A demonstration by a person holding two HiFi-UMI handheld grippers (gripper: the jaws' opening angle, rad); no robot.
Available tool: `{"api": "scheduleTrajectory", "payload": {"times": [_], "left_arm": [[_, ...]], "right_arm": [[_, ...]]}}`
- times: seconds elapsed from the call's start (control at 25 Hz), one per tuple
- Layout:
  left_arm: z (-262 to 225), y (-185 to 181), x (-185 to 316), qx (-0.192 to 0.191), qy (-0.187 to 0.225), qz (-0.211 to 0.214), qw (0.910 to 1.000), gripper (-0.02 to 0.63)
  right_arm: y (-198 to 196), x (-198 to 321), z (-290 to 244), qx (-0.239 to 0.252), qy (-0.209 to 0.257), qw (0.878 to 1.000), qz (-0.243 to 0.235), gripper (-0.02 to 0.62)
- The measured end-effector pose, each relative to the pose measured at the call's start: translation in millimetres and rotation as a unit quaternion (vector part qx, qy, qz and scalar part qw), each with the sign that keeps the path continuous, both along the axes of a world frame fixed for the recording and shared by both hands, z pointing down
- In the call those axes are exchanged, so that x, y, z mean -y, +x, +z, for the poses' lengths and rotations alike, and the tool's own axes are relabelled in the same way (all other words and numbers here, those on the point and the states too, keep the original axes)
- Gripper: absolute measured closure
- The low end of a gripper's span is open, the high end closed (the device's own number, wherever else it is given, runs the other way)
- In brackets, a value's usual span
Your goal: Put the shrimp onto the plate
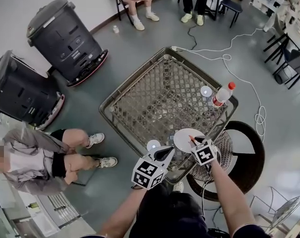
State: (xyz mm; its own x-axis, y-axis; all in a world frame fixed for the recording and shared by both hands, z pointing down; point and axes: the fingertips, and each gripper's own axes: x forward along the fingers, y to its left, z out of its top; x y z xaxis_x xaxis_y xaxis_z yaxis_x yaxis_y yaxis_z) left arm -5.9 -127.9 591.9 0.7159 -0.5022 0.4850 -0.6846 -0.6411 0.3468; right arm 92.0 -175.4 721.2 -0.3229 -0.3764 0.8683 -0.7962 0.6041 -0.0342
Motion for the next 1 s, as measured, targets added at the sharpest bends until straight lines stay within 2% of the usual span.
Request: {"api": "scheduleTrajectory", "payload": {"times": [0.36,0.52,0.68,0.8,1.0], "left_arm": [[15,9,10,0.004,-0.021,0.04,0.999,0.597],[13,8,15,0.005,-0.019,0.043,0.9989,0.597],[10,6,15,0.007,-0.017,0.037,0.9992,0.597],[6,6,13,0.007,-0.012,0.03,0.9995,0.597],[-13,4,11,-0.004,0.001,0.007,1.0,0.597]], "right_arm": [[-5,-4,14,-0.018,-0.014,1.0,-0.016,0.515],[-8,-1,16,-0.028,-0.006,0.999,-0.028,0.515],[-9,0,16,-0.022,-0.003,1.0,-0.02,0.515],[-10,1,5,0.001,0.005,1.0,-0.012,0.514],[-12,11,-55,0.083,0.068,0.994,0.025,0.515]]}}
